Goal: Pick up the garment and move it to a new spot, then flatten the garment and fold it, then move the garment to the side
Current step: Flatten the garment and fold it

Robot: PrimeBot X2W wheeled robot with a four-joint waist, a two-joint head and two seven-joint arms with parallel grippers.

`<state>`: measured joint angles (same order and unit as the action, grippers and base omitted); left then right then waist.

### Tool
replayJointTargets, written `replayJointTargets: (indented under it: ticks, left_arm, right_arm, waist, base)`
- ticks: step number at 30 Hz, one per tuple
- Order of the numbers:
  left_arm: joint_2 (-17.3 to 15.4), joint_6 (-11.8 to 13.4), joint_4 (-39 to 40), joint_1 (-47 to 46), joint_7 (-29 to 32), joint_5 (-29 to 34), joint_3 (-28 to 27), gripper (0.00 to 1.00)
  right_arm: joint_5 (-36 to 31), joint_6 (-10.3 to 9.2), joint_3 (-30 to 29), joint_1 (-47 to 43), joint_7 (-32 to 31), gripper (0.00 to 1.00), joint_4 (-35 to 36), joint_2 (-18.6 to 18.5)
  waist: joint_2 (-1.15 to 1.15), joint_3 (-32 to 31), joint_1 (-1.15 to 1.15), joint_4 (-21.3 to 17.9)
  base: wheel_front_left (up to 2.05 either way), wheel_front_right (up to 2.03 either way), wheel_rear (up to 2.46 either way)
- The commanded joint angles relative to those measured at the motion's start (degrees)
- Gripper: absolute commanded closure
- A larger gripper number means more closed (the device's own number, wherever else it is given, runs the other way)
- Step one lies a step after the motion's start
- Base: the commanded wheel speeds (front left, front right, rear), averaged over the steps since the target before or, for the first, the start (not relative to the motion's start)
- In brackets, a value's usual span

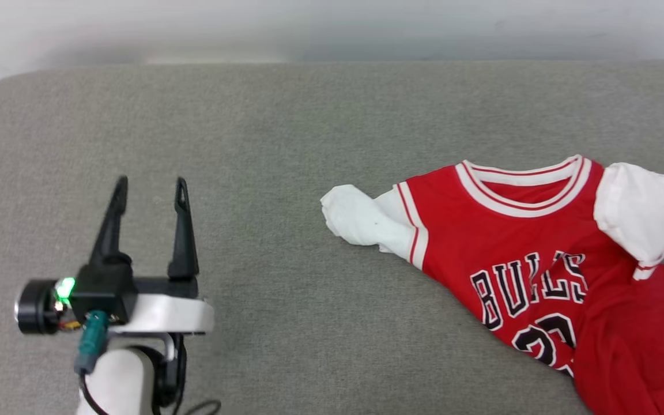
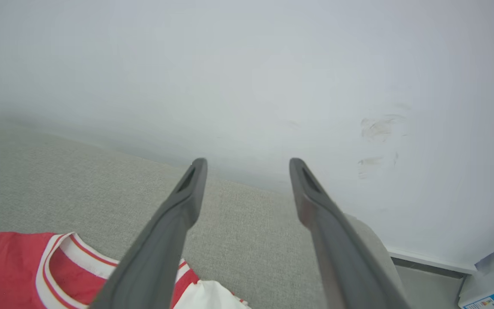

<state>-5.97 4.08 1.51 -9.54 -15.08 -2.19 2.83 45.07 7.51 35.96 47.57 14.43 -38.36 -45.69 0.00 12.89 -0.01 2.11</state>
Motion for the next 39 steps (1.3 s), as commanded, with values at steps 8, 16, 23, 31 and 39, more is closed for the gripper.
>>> replayJointTargets:
  ticks: [8, 16, 23, 31, 39]
  left_arm:
    - [-4.14, -5.61, -2.67, -9.45, -0.13, -0.12, -0.10, 0.00]
    - [-8.10, -10.63, -13.01, -23.65, 8.06, -2.42, 4.77, 0.00]
    - [-13.29, -11.42, -19.34, -36.49, 29.12, -14.59, 19.13, 0.00]
    - [-20.48, -11.43, -21.45, -48.38, 51.02, -34.25, 38.48, 0.00]
    - [-22.84, -11.45, -24.33, -55.30, 61.47, -44.57, 50.31, 0.00]
  right_arm:
    - [-17.39, -0.03, -25.34, -16.20, 0.72, 0.00, 16.32, 12.37]
    - [-29.88, -0.03, -38.37, -33.64, -0.04, 0.00, 35.23, 24.74]
    - [-33.87, -0.04, -40.09, -38.98, -2.72, 0.00, 44.15, 28.48]
    - [-35.74, -0.04, -39.08, -38.30, -3.21, 0.00, 47.81, 29.50]
    - [-36.66, -0.04, -37.85, -36.11, -2.53, 0.00, 48.58, 29.73]
  waist:
    - [0.00, -2.26, 0.01, -2.69]
    - [0.00, -1.91, 0.01, -4.15]
    - [0.00, -0.51, 0.01, -6.13]
    - [0.00, 2.44, 0.01, -8.65]
    - [0.00, 6.47, 0.01, -11.07]
  base:
    - [0.00, 0.00, 0.00]
    - [0.00, 0.00, 0.00]
    - [0.00, 0.00, 0.00]
    - [0.00, 0.00, 0.00]
    - [0.00, 0.00, 0.00]
